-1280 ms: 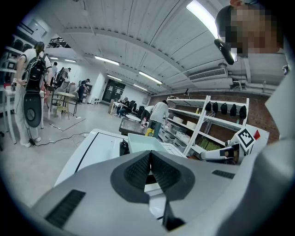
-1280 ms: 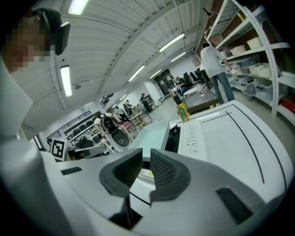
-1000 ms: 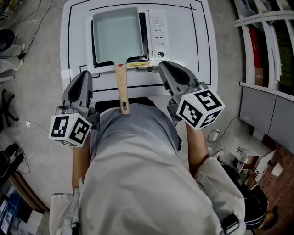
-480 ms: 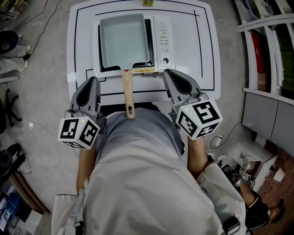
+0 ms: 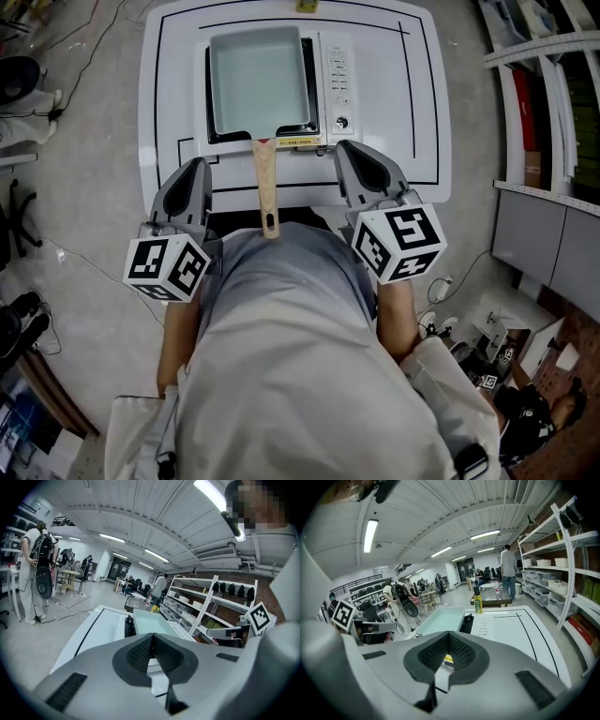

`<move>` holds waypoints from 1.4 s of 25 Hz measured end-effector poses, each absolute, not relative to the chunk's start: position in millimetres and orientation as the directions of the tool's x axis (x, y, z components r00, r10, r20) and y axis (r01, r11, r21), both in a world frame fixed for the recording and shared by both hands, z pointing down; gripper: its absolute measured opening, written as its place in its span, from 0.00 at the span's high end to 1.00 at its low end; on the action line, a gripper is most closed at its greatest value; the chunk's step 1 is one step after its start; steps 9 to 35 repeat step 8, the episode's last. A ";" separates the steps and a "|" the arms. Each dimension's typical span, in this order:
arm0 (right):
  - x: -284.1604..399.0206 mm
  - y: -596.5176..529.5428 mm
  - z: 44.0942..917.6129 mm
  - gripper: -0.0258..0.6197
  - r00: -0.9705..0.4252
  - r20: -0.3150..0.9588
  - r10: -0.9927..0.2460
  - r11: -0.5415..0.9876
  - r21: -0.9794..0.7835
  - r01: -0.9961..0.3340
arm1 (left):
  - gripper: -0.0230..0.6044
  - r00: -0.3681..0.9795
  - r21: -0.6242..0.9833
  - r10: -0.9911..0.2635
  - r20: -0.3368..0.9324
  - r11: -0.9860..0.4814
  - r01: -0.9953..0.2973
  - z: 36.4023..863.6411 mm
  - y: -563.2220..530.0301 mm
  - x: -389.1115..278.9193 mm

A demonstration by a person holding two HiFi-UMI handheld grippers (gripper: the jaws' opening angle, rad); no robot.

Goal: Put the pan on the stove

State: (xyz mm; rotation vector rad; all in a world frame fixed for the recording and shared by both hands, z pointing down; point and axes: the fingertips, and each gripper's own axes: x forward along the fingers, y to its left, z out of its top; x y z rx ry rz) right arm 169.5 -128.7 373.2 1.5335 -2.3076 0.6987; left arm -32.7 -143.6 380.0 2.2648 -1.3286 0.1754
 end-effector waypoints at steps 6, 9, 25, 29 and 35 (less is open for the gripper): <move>169.2 -127.4 378.1 0.95 -0.387 0.496 -0.777 0.297 -0.253 -0.921 | 0.95 0.511 0.354 -0.771 0.379 -0.389 -0.850 388.2 -141.6 -32.2; 168.7 -127.0 380.3 0.95 -0.382 0.504 -0.774 0.292 -0.250 -0.923 | 0.95 0.510 0.355 -0.769 0.384 -0.387 -0.851 390.0 -140.9 -32.2; 168.7 -127.0 380.3 0.95 -0.382 0.504 -0.774 0.292 -0.250 -0.923 | 0.95 0.510 0.355 -0.769 0.384 -0.387 -0.851 390.0 -140.9 -32.2; 168.7 -127.0 380.3 0.95 -0.382 0.504 -0.774 0.292 -0.250 -0.923 | 0.95 0.510 0.355 -0.769 0.384 -0.387 -0.851 390.0 -140.9 -32.2; 168.7 -127.0 380.3 0.95 -0.382 0.504 -0.774 0.292 -0.250 -0.923 | 0.95 0.510 0.355 -0.769 0.384 -0.387 -0.851 390.0 -140.9 -32.2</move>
